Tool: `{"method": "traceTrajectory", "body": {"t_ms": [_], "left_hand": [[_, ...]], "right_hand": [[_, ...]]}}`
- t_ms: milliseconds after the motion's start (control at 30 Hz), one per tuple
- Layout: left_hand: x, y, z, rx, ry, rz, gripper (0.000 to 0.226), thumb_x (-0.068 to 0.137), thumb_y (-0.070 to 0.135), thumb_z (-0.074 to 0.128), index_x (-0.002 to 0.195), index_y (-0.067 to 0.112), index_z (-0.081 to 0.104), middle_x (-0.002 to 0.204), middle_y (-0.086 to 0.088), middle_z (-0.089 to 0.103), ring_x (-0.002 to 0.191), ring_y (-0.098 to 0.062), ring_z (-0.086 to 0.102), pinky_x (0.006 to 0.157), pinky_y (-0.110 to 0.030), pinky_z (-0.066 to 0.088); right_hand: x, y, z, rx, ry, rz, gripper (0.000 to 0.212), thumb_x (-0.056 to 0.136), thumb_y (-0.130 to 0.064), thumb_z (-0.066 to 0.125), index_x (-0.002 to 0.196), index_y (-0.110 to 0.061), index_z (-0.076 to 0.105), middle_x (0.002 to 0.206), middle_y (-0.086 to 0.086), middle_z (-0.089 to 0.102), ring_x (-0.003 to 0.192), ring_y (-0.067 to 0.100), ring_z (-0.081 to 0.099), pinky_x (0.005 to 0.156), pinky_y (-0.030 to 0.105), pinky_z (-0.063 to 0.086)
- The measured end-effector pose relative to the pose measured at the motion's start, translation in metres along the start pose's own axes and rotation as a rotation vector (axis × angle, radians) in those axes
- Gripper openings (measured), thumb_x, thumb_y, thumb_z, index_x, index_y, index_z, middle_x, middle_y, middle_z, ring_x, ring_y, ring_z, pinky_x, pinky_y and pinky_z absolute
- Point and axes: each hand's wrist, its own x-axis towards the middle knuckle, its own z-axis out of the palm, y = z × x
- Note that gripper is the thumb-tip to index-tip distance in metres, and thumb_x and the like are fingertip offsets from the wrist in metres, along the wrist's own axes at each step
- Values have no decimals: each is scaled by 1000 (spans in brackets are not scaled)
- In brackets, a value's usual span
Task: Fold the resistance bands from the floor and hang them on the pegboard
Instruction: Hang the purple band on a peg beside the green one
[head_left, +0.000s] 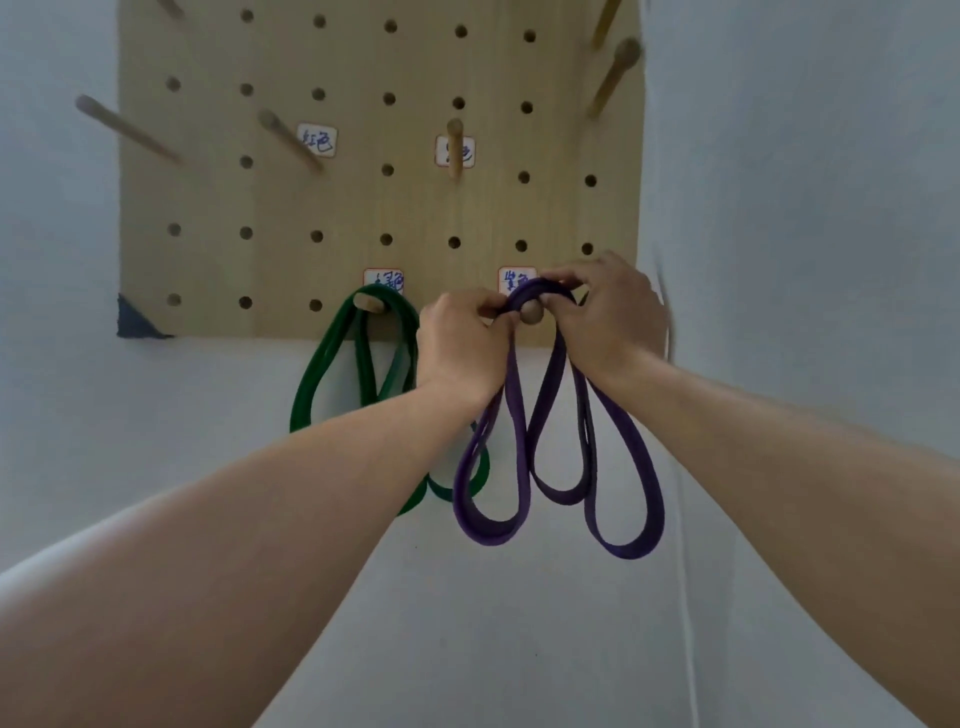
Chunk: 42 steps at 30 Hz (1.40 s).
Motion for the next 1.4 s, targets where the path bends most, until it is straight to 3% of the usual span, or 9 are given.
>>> {"method": "traceTrajectory", "body": {"t_ms": [133, 267, 433, 600, 733, 867, 1000, 1200, 1400], "left_hand": [[-1, -15, 9, -181, -35, -75, 18, 91, 13, 72, 108, 18, 77, 91, 3, 75, 79, -19, 73, 71, -40, 64], [-3, -27, 17, -363, -122, -193, 27, 89, 6, 74, 112, 18, 67, 102, 1, 70, 91, -20, 73, 71, -41, 65], [0, -29, 34, -461, -143, -275, 29, 92, -1, 66, 114, 15, 56, 106, -1, 64, 99, -23, 70, 74, -40, 65], [-1, -32, 38, -619, -209, -370, 28, 97, -5, 58, 120, 9, 51, 117, -13, 63, 98, -26, 71, 62, -33, 64], [-1, -33, 34, -706, -297, -460, 29, 100, 0, 56, 126, 9, 48, 122, -17, 62, 97, -31, 73, 64, -40, 65], [-3, -32, 33, -764, -332, -525, 30, 101, 1, 56, 129, 8, 47, 122, -19, 62, 93, -35, 74, 66, -41, 65], [-1, -37, 31, -691, -304, -496, 26, 101, 3, 57, 126, 7, 51, 114, -15, 64, 86, -30, 74, 63, -38, 65], [16, -54, 19, -48, -127, -102, 12, 99, 19, 60, 108, 26, 64, 93, 11, 67, 92, -16, 68, 86, -42, 59], [26, -55, 19, 56, -87, -6, 22, 95, 21, 63, 113, 24, 75, 100, 2, 76, 92, -21, 70, 85, -42, 59]], "right_hand": [[4, 9, 6, -82, -36, -74, 26, 100, -32, 64, 125, -36, 72, 120, -6, 66, 112, 16, 59, 81, 25, 35], [6, 5, 10, -144, -20, -162, 27, 101, -23, 62, 123, -32, 75, 103, -7, 58, 96, 13, 52, 76, 26, 32], [12, 6, 16, -224, -58, -261, 26, 100, -21, 60, 121, -21, 76, 105, -1, 61, 99, 15, 52, 69, 24, 32], [13, 9, 20, -291, -70, -352, 28, 97, -16, 67, 122, -25, 76, 111, 5, 64, 108, 26, 57, 81, 44, 51], [17, 10, 24, -331, -102, -375, 31, 100, -17, 64, 127, -27, 74, 116, 3, 63, 114, 25, 55, 78, 34, 41], [19, 10, 24, -333, -119, -390, 31, 102, -20, 59, 128, -27, 73, 117, 4, 64, 116, 26, 54, 80, 35, 42], [16, 12, 31, -312, -94, -378, 29, 102, -18, 59, 127, -25, 73, 117, 2, 63, 115, 24, 55, 84, 41, 50], [12, 26, 43, -136, -15, -282, 33, 97, -15, 69, 128, -25, 72, 104, -3, 62, 96, 16, 56, 77, 27, 37], [11, 32, 56, -35, 17, -138, 28, 98, -18, 68, 122, -30, 74, 110, -4, 69, 98, 9, 55, 77, 22, 40]]}}
